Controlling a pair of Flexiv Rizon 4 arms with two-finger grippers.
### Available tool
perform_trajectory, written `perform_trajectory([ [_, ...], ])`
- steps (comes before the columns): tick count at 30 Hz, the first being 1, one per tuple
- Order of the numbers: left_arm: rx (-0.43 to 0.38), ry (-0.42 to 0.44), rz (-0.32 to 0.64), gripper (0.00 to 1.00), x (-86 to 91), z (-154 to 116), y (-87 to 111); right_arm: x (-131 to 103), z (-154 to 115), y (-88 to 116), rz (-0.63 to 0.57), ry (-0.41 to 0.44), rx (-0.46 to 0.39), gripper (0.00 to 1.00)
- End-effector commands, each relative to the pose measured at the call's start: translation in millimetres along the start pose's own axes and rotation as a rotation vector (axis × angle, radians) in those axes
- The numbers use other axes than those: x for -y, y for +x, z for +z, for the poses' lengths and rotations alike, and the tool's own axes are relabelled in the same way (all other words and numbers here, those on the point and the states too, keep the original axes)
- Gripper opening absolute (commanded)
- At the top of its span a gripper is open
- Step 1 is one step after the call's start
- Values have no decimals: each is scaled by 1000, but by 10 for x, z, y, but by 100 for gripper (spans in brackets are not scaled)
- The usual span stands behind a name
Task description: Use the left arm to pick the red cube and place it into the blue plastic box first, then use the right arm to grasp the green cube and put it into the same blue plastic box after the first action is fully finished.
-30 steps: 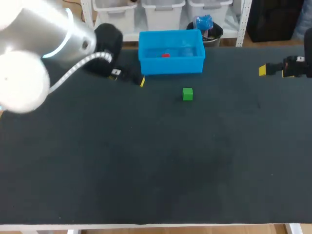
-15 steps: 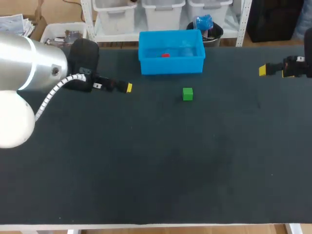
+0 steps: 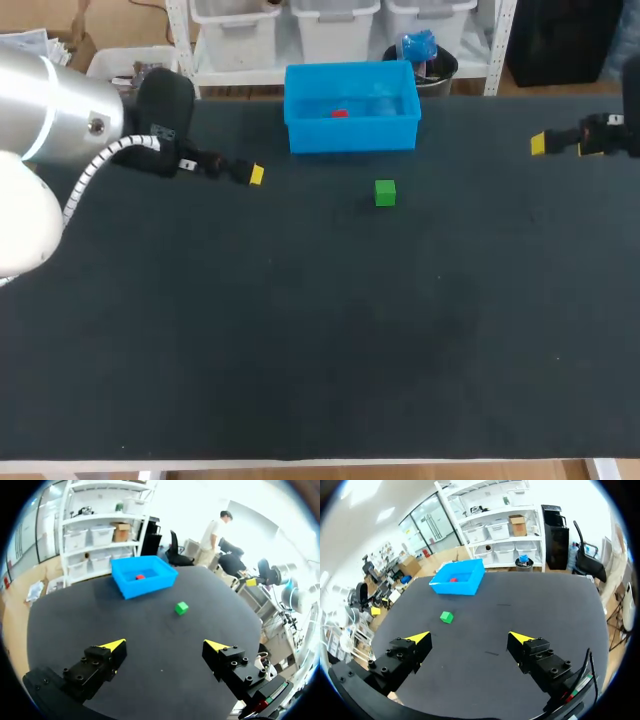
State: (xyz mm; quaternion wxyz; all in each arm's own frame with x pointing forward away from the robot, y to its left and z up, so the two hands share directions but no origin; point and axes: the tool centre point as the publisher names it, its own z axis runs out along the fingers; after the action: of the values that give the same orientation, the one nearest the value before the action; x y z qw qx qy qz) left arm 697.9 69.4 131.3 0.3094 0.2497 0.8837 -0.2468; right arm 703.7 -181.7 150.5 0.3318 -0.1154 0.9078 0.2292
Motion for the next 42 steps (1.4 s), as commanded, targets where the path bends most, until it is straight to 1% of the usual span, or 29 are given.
perform_trajectory([
  [1, -1, 1, 0, 100, -5, -7, -5, -199, 97, -143, -37, 112, -65, 100],
  [3, -1, 1, 0, 100, -5, -7, -5, -291, 155, -186, -59, 150, -72, 100],
  [4, -1, 1, 0, 100, -5, -7, -5, -346, 184, -206, -85, 190, -79, 100],
  [8, -1, 1, 0, 100, -5, -7, -5, -544, 276, -281, -92, 253, -82, 100],
  [10, -1, 1, 0, 100, -5, -7, -5, -615, 333, -311, -94, 273, -98, 100],
  [13, -1, 1, 0, 100, -5, -7, -5, -713, 404, -340, -126, 326, -127, 100],
  [14, -1, 1, 0, 100, -5, -7, -5, -736, 411, -354, -135, 332, -116, 100],
  [37, -1, 1, 0, 100, -5, -7, -5, -736, 411, -354, -135, 332, -116, 100],
  [39, -1, 1, 0, 100, -5, -7, -5, -789, 461, -339, -124, 394, -135, 100],
  [42, -1, 1, 0, 100, -5, -7, -5, -901, 566, -330, -116, 429, -170, 100],
])
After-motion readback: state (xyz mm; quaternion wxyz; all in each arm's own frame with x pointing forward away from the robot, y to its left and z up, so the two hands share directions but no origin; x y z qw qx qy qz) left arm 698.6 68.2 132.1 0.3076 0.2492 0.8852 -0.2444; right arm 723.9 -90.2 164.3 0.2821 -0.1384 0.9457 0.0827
